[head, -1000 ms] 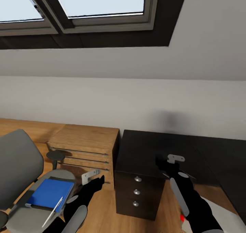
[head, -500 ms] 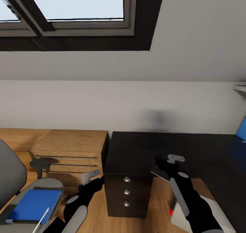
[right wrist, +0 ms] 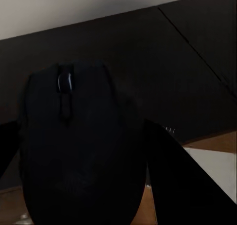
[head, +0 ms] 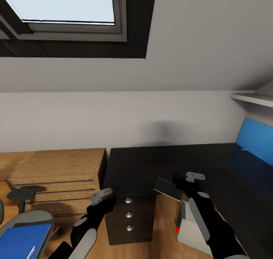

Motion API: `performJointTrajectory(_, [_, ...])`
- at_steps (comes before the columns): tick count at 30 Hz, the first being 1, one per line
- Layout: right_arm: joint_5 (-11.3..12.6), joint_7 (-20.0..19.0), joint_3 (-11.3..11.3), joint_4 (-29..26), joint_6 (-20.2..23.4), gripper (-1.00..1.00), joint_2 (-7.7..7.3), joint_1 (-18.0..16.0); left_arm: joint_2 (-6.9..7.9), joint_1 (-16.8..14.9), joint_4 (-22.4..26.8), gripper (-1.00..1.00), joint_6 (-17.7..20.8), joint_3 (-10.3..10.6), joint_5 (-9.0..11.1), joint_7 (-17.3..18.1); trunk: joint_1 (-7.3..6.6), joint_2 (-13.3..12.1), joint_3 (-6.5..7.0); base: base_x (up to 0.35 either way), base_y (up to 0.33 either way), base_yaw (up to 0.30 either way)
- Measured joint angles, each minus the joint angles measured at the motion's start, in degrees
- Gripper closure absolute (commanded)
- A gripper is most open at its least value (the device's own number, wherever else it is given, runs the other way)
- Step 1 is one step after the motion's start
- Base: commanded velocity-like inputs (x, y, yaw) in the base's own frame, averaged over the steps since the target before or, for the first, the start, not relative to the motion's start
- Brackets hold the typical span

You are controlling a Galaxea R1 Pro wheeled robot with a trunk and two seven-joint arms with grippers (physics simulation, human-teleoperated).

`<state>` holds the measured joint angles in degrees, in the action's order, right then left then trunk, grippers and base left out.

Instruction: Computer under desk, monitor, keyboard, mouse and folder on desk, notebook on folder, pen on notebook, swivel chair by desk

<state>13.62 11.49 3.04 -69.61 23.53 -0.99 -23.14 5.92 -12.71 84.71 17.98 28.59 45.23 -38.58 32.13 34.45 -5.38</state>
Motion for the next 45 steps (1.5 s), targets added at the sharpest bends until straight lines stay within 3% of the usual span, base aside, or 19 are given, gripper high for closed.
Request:
performJointTrajectory(5, [0.0,0.01,0.0,0.05,-0.02,1.0,0.0,0.0,0.0,0.01,0.0,-1.0,0.0,0.11,0.0,0.0,0.0,0.0,0.12,0.0,0.0,-0.284])
performJointTrajectory(13, [0.0,-0.01,-0.07,0.54,-0.08,1.0,0.0,0.0,0.06,0.02,0.0,-1.0,-0.08,2.6,-0.08,0.0,0.0,0.0,0.29,0.0,0.0,-0.286])
performJointTrajectory(27, [-0.07,0.01,-1.88,1.69,-0.74,1.0,-0.03,-0.01,0.09,0.02,0.01,-1.0,-0.08,2.75,-0.09,0.0,0.0,0.0,0.54,0.0,0.0,-0.288])
performJointTrajectory(45, [-0.12,0.11,-1.85,2.54,-2.6,1.0,-0.02,-0.01,0.09,0.0,0.01,-1.0,-0.08,2.75,-0.09,0.0,0.0,0.0,0.55,0.0,0.0,-0.293])
